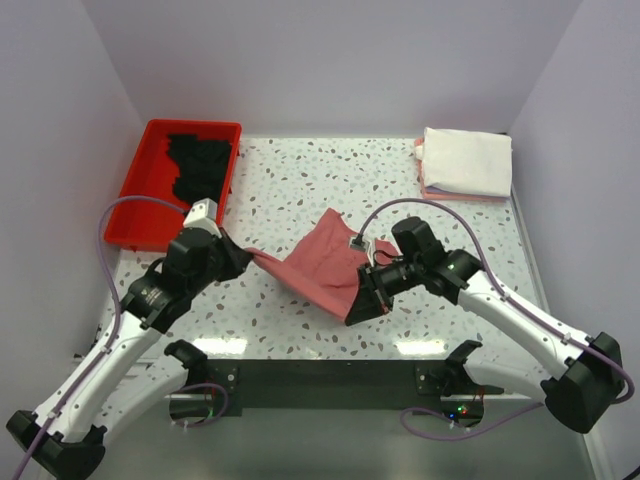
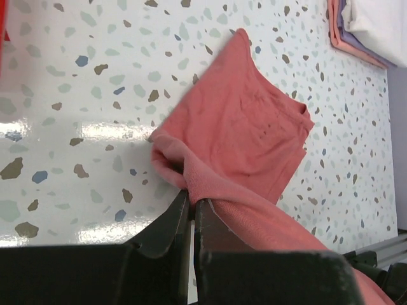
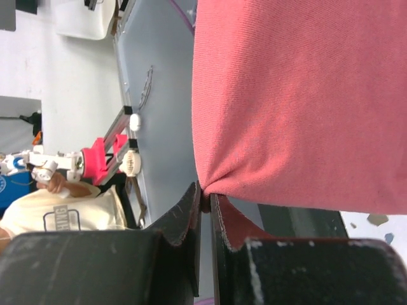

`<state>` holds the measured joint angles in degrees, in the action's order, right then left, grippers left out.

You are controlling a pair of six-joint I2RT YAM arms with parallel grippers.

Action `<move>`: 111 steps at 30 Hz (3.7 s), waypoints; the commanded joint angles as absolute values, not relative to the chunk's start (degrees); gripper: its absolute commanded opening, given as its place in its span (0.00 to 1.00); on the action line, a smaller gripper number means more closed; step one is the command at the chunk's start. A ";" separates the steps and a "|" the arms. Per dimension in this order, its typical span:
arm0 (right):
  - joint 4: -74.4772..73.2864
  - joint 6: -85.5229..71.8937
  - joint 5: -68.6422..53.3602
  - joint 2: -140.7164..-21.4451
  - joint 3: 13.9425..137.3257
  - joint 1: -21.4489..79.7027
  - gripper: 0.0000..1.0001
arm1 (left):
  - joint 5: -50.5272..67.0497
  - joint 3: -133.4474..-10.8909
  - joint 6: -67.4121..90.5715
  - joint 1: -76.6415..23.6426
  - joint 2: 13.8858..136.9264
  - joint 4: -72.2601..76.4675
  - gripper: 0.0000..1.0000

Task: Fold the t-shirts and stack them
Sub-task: Fold the tshirt, then neatly place the folded tshirt to the corner

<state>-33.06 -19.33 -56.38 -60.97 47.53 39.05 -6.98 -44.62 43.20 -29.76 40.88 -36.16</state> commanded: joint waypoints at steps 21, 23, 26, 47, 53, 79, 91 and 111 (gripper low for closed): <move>-21.97 -23.12 -50.46 -63.64 42.89 31.12 0.00 | -22.94 -49.65 44.65 -29.00 49.12 -30.77 0.00; -21.36 -23.12 -50.45 -63.28 42.63 28.23 0.00 | -21.89 -50.18 44.21 -29.00 51.58 -28.32 0.00; -22.58 -21.54 -48.35 -63.72 42.80 26.72 0.00 | -20.66 -51.59 43.60 -28.92 55.97 -25.68 0.00; -17.31 -23.99 -22.94 -64.86 42.54 22.15 0.00 | -16.44 -65.30 39.55 -28.92 81.30 -14.08 0.00; -16.53 -25.93 -23.02 -64.95 41.23 19.87 0.00 | -15.38 -67.93 38.06 -28.92 84.46 -12.57 0.00; -25.84 -29.00 -10.26 -65.92 45.09 15.64 0.99 | -3.77 -77.81 32.08 -29.00 97.75 -12.75 1.00; -21.36 -34.54 -9.94 -67.58 39.03 18.02 0.99 | -18.19 -59.34 35.85 -28.92 74.28 -13.88 1.00; -6.51 -49.91 3.78 -80.85 37.88 24.79 0.88 | -20.39 -54.49 37.97 -28.92 69.52 -16.88 1.00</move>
<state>-12.51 -44.64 -0.58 -79.85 38.63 24.34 -18.76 -55.02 36.95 -29.26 71.24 -17.63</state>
